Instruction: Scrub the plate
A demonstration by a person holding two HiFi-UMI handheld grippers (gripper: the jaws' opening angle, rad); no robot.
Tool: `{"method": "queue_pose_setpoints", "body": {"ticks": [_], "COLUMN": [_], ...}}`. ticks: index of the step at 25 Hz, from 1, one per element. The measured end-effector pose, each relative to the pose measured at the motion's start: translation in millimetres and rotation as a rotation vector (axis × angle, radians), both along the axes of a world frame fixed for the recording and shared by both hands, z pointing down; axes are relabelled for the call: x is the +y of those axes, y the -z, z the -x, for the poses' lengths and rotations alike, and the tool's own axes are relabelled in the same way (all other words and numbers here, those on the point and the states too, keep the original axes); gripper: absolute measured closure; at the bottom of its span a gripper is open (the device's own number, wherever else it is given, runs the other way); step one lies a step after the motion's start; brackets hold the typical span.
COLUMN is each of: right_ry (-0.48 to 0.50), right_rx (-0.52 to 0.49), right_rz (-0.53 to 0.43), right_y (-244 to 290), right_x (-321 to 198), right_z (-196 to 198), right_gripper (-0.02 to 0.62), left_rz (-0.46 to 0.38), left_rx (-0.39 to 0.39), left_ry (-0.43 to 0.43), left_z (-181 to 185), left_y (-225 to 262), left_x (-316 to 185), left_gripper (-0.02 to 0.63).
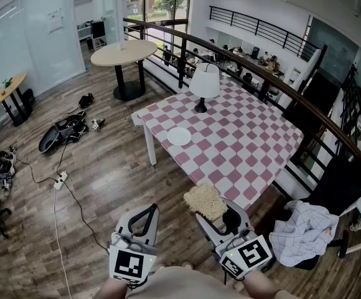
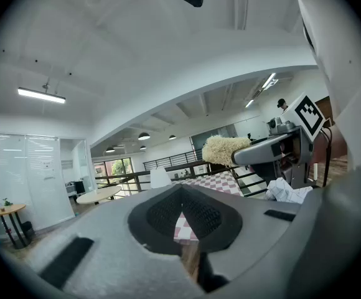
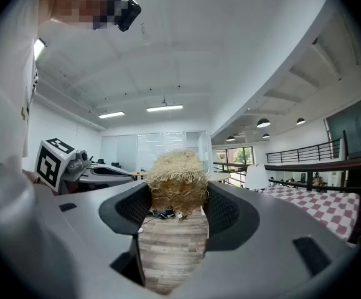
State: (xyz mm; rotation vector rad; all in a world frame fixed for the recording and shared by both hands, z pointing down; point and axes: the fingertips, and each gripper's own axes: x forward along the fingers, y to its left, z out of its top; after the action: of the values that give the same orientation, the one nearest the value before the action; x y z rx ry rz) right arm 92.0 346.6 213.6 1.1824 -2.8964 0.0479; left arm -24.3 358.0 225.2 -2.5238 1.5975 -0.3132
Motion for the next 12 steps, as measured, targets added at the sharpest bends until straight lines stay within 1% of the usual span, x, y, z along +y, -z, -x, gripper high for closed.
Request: {"method": "queue_pose_setpoints", "body": {"ticks": [3,6,12], "right_ry": [0.0,0.002,0.01], "right_rx": [0.002,0.001,0.006], "right_rz": [-0.003,-0.002,0.01], "right_y": [-0.8,-0.5,-0.5], "right_x": [-0.1,1.5,10.1], "right_z": [-2.2,-3.5,-9.7], "right_gripper": [0.339,0.339,0.339], "left_rz": [-0.02,-0.035,-0.022], "left_rx": [-0.015,-0.008,-0.008], "left_ry": [0.015,0.01,0.002], "left_z": [-2.6,-7.3,-16.3], "left_y": [6.4,10.7,9.1], "left_x": [0.1,0.9,9.3], "left_gripper": [0.592,0.592,0.592]}}
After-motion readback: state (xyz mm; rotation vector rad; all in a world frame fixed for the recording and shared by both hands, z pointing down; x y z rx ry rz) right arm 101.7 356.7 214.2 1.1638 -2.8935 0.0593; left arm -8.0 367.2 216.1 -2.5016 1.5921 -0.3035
